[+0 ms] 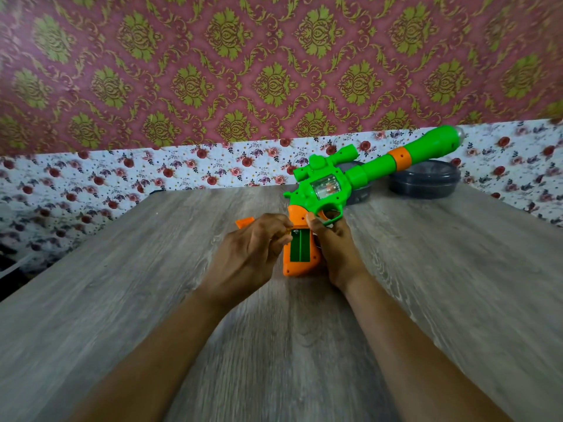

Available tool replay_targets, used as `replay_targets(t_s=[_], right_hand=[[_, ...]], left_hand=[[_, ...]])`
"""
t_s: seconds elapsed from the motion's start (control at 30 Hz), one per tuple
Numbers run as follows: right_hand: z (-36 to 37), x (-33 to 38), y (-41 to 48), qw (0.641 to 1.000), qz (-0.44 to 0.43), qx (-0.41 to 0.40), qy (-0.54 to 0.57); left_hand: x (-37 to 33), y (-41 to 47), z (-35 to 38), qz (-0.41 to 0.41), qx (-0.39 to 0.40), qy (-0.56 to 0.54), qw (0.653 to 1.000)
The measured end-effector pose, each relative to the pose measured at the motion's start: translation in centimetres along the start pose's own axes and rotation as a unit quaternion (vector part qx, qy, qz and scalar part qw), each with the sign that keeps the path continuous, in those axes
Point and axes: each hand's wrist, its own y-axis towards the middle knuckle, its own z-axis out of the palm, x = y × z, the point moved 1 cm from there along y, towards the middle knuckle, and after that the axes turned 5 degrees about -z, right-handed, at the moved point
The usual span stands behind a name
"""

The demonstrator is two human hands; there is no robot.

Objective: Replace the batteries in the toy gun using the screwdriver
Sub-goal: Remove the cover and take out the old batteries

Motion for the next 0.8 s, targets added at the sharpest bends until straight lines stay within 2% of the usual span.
replay_targets(t_s=[0.13, 0.3, 0.33, 0.37, 0.4, 0.47, 0.5, 0.63, 0.8], right_hand=[[-0.1, -0.2, 0.1, 1.000, 0.001, -0.002, -0.009], [-0.3, -0.6, 0.1, 0.999, -0.028, 0.000, 0.016], [-0.3, -0.6, 0.1, 0.999, -0.029, 0.000, 0.018], [-0.4, -0.7, 0.2, 0.999, -0.023, -0.005, 0.022], [-0.5, -0.6, 0.2, 0.999, -0.013, -0.012, 0.028], [-0.5, -0.6, 0.4, 0.999, 0.003, -0.030, 0.032], [-0.4, -0.7, 0.6, 0.999, 0.006, -0.034, 0.030], [-0.4, -0.8, 0.8, 0.999, 0.006, -0.034, 0.021], [-0.4, -1.1, 0.9, 1.000, 0.008, -0.008, 0.011]], left_hand=[[0.0, -0.1, 0.1, -0.002, 0.010, 0.014, 1.000], [-1.1, -0.2, 0.5, 0.127, 0.068, 0.115, 0.983], [-1.5, 0.0, 0.7, 0.117, 0.080, 0.119, 0.983], [-1.7, 0.0, 0.9, 0.072, 0.078, 0.106, 0.989], [-1.9, 0.1, 0.8, -0.010, 0.057, 0.066, 0.996], [-1.6, 0.0, 0.5, -0.165, 0.006, -0.035, 0.986], [-1.4, -0.2, 0.4, -0.188, -0.008, -0.061, 0.980], [-0.9, -0.1, -0.2, -0.160, -0.078, -0.083, 0.980], [-0.3, -0.2, -0.1, -0.123, -0.066, -0.057, 0.989]])
